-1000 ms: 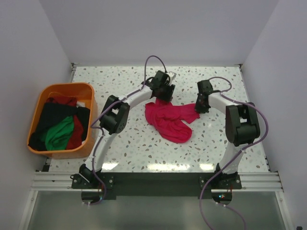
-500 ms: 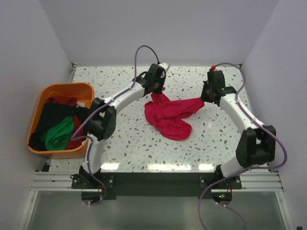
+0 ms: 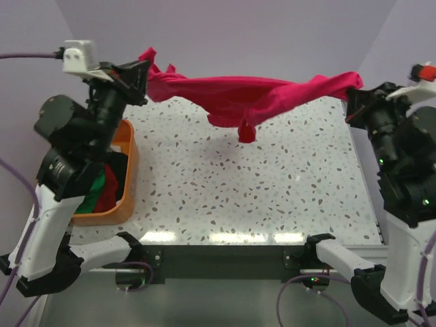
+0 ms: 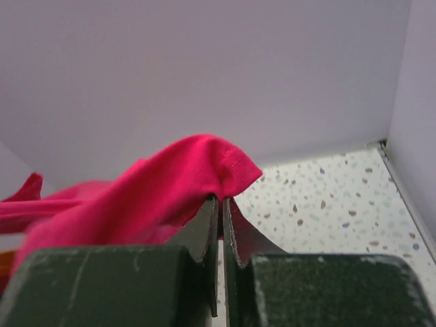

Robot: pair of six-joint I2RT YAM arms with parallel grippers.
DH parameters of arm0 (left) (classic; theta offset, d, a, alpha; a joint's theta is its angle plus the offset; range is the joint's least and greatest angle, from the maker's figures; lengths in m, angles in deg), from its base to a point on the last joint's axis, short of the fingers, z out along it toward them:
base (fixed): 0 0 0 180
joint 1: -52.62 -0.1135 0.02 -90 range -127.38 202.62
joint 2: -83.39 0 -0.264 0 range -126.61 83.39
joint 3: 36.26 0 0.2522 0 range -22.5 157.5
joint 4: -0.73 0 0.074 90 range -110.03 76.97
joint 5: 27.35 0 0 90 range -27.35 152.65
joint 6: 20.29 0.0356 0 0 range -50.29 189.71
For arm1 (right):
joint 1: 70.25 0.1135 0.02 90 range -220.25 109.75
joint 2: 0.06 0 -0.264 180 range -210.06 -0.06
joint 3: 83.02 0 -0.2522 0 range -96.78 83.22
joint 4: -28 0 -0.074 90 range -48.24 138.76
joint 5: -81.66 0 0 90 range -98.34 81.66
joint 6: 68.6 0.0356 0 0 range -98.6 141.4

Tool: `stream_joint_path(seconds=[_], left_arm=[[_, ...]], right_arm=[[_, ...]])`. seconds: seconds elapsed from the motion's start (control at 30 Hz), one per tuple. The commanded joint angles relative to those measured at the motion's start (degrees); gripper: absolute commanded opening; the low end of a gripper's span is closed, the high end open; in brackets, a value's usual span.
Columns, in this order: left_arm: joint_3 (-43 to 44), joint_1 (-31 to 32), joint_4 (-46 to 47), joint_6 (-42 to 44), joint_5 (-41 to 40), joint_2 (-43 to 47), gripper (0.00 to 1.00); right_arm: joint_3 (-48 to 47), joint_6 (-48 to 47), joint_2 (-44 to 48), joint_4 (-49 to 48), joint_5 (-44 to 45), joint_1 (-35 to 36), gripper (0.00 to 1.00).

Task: Fold and stack the t-shirts
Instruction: Flatten the tshirt out

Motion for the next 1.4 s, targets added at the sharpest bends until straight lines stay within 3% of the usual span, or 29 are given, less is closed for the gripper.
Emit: stream_joint_path(seconds=[0.0, 0.13, 0.2, 0.4, 0.53, 0.63, 0.77, 0.8, 0.83, 0.87, 0.9, 0.93, 1.0, 1.03, 1.07, 1.1, 1.13, 1.2, 1.37], left_arm=[[3.0, 0.2, -1.2, -1.0, 1.2, 1.6, 0.0], [9.2, 0.2, -4.7, -2.5, 8.2, 2.2, 0.0], [11.3, 0.2, -5.1, -2.7, 7.9, 2.5, 0.0], [11.1, 0.2, -5.3, -2.6, 3.0, 2.8, 0.0], [4.1, 0.2, -3.3, -3.5, -9.2, 0.3, 0.0], [-1.7, -1.7, -3.1, -6.0, -19.5, -5.5, 0.0], [-3.3, -13.3, -4.6, -14.0, -10.0, -22.5, 0.0], [-3.0, -15.1, -2.9, -13.8, -10.2, -26.0, 0.04], [-2.1, -16.1, -2.4, -13.4, -8.7, -33.2, 0.19], [1.5, -17.0, -2.0, -13.0, -6.0, -37.1, 0.43], [4.3, -18.3, -2.8, -12.8, -1.4, -40.8, 0.87], [7.4, -18.6, -3.9, -13.3, -0.7, -47.6, 0.92], [19.0, -18.9, -9.7, -13.2, 0.7, -53.6, 1.0], [22.5, -18.9, -11.3, -12.8, 0.7, -57.4, 1.0], [26.1, -19.0, -12.2, -12.5, 0.9, -58.2, 1.0], [26.1, -18.9, -12.5, -12.2, 0.6, -58.2, 1.0], [25.0, -19.0, -12.0, -11.9, 0.4, -56.1, 1.0], [16.6, -18.8, -8.6, -11.4, 0.3, -52.4, 1.0], [-6.0, -18.8, -4.1, -13.5, 2.1, -37.2, 1.0]], right_arm=[[-8.4, -2.2, 1.3, 7.0, -1.5, -0.3, 0.0], [-15.7, -2.2, 1.9, 8.3, -3.8, -0.3, 0.0], [-18.4, -2.6, 1.7, 8.2, -2.9, -0.3, 0.0], [-22.4, -4.3, -6.2, 9.4, 4.7, -0.3, 0.0], [-18.9, -5.3, -13.5, 6.2, 12.3, -0.3, 0.0], [-15.3, -6.5, -21.7, 0.6, 14.6, -0.4, 0.0], [-16.1, -6.6, -35.1, -4.4, 12.5, -1.7, 0.0], [-16.0, -6.3, -38.3, -5.5, 12.3, -1.9, 0.0], [-16.5, -6.1, -43.6, -7.5, 12.0, -2.0, 0.0], [-17.0, -6.1, -47.0, -8.7, 11.3, -2.7, 0.0], [-17.9, -6.6, -49.9, -9.9, 10.8, -3.0, 0.0], [-21.4, -6.9, -52.9, -10.7, 10.1, -3.4, 0.0], [-27.1, -8.2, -62.8, -9.7, 9.0, -3.9, 0.22], [-34.7, -8.4, -66.3, -5.5, 7.8, -3.9, 0.38], [-37.6, -8.8, -70.0, -3.4, 6.5, -3.9, 0.66], [-39.4, -8.3, -70.8, -1.9, 6.1, -3.9, 0.86], [-37.8, -7.9, -70.4, -1.0, 5.6, -3.9, 0.98], [-31.3, -6.0, -64.2, -2.1, 3.6, -3.6, 0.99], [4.5, 1.5, -43.4, -8.3, 0.3, -1.3, 0.98]])
